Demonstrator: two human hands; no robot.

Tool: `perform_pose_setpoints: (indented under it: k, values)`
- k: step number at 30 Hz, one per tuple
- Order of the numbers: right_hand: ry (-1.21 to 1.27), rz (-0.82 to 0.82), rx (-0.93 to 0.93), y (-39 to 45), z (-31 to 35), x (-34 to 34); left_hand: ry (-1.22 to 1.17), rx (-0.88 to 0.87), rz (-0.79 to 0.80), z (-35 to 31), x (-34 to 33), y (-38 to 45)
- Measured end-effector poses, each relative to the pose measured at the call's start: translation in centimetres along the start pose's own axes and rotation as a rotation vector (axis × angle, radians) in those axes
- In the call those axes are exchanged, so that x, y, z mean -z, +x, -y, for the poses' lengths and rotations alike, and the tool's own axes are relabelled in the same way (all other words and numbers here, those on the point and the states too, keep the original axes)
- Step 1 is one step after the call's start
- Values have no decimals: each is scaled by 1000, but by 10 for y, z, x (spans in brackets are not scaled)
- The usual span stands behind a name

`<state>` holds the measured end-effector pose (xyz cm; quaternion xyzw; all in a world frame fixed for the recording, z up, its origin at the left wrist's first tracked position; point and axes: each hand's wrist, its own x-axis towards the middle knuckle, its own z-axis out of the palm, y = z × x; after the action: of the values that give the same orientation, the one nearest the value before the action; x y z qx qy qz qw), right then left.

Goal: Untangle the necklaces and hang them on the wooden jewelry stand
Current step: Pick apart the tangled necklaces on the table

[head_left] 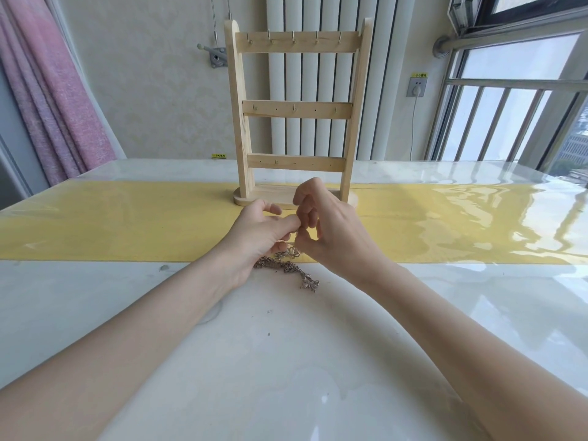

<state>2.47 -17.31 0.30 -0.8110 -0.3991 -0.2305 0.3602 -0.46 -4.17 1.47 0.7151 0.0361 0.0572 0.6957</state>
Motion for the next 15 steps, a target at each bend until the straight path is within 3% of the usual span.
perform_pose_setpoints:
  k: [10,15]
  values:
    - [71,2,-36,0,-2,1,133,-76,-39,2,0,0]
    - [152,-25,-90,1,-5,5,-125,36,-16,0,10,6]
